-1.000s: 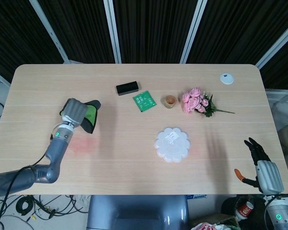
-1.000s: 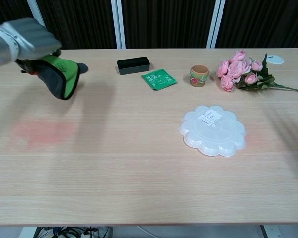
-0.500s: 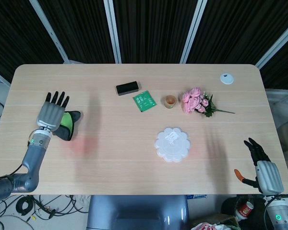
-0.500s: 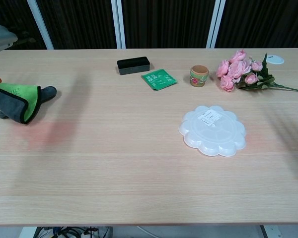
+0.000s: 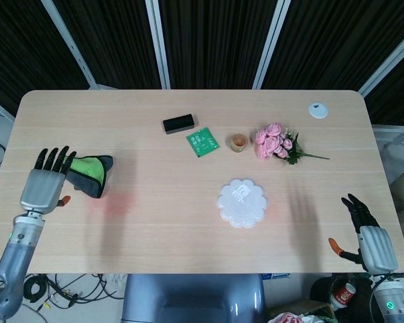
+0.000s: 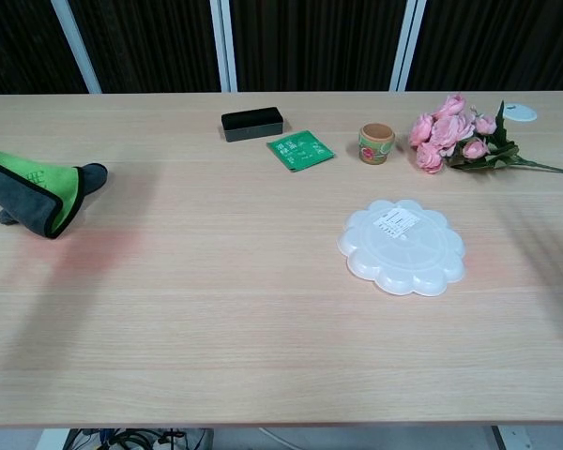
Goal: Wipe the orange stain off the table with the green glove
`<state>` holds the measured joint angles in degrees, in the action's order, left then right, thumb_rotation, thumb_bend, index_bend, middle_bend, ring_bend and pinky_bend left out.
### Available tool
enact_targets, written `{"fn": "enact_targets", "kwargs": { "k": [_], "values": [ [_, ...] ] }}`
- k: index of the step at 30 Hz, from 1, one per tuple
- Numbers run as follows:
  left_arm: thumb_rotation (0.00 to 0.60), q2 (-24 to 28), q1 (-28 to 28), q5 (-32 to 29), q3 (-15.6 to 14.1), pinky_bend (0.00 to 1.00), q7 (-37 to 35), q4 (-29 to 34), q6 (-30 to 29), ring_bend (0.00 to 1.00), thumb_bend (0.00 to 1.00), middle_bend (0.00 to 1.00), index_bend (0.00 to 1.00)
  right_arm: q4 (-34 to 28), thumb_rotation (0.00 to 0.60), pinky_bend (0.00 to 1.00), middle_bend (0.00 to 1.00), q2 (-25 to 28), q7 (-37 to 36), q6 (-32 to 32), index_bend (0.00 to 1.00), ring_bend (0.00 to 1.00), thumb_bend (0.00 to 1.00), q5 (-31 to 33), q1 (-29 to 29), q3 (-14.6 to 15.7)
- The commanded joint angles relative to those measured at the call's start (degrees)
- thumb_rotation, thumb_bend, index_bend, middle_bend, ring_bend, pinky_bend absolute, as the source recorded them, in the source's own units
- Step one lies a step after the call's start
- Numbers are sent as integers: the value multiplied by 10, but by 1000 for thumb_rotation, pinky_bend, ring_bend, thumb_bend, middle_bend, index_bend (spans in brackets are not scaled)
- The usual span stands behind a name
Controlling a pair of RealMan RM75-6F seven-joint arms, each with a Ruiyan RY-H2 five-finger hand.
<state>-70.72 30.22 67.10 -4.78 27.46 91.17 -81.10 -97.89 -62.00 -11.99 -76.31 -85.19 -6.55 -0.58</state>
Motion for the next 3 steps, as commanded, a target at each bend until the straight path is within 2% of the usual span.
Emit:
{"fn": "enact_targets", "kwargs": {
  "k": [1, 3],
  "values": [
    [600, 24, -76, 76, -40, 11, -65, 16, -82, 0, 0, 0, 0, 0, 600, 178, 0, -1, 4, -2, 0, 0, 216, -2, 1, 1],
    [600, 23, -106, 100, -55, 11, -88, 2, -108, 0, 0, 0, 0, -1, 600, 178, 0, -2, 8, -5, 0, 0, 216, -4, 2, 2]
  ]
}}
